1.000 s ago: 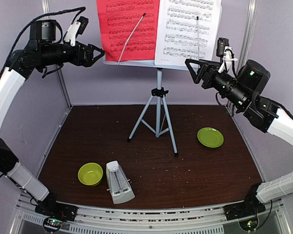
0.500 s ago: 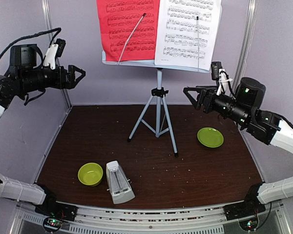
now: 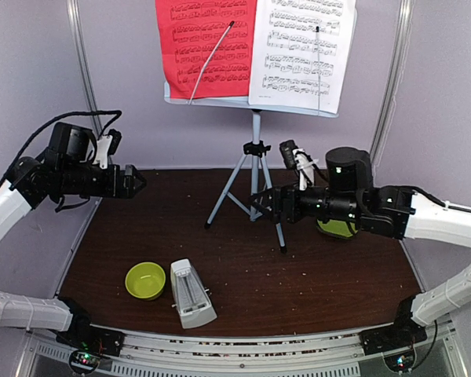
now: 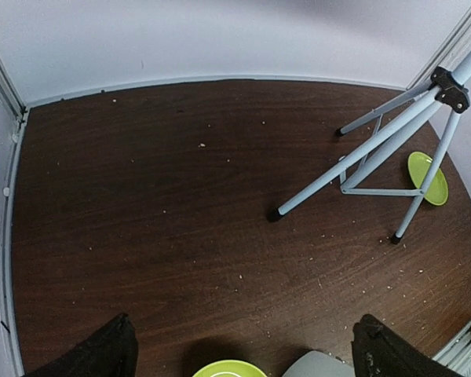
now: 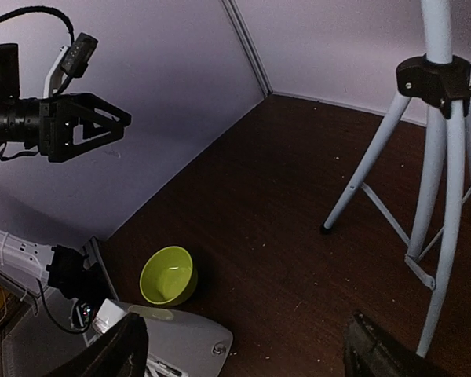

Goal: Set up the instrument practice props

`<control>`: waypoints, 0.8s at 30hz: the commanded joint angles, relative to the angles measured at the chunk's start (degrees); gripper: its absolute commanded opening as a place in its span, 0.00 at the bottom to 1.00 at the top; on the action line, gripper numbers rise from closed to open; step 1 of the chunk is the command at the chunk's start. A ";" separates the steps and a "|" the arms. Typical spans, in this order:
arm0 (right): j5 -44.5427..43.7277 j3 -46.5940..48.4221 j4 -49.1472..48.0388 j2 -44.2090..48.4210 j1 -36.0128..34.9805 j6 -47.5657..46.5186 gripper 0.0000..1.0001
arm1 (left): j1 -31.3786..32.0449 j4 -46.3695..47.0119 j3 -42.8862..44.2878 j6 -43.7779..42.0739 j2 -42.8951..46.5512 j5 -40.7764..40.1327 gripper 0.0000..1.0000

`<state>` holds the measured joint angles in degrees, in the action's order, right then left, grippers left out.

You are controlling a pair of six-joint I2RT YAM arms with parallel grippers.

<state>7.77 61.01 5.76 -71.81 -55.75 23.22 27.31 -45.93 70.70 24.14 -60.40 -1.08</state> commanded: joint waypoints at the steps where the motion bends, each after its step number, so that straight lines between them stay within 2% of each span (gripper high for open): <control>1: -1.04 9.10 7.69 -6.18 -3.82 4.98 0.89 | -0.37 2.48 -0.61 5.52 -0.16 0.25 0.98; 7: -2.11 19.88 16.42 -15.39 -10.34 6.50 1.00 | -0.42 2.95 -5.16 12.24 2.85 -1.83 0.98; 9: -2.21 23.84 18.64 -18.38 -12.17 7.18 1.00 | -0.40 4.66 -7.23 12.76 5.12 -1.69 0.98; 13: -3.80 29.99 22.65 -24.13 -15.12 10.51 1.00 | -0.41 3.52 -9.18 17.91 8.41 -6.95 0.98; 15: -5.88 35.36 28.69 -28.65 -16.56 12.06 1.00 | -0.41 0.89 -9.57 20.61 9.01 -9.09 0.98; 21: -11.68 56.58 48.76 -42.10 -19.24 17.62 1.00 | -0.37 -2.58 -11.01 21.39 10.23 -9.83 0.98; 24: -10.34 59.74 48.93 -44.42 -20.50 18.08 1.00 | -0.35 -2.13 -12.37 20.81 11.44 -10.67 0.98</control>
<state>-0.27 116.01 45.80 -114.74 -74.76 38.48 27.31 -48.03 60.01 44.07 -50.65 -9.58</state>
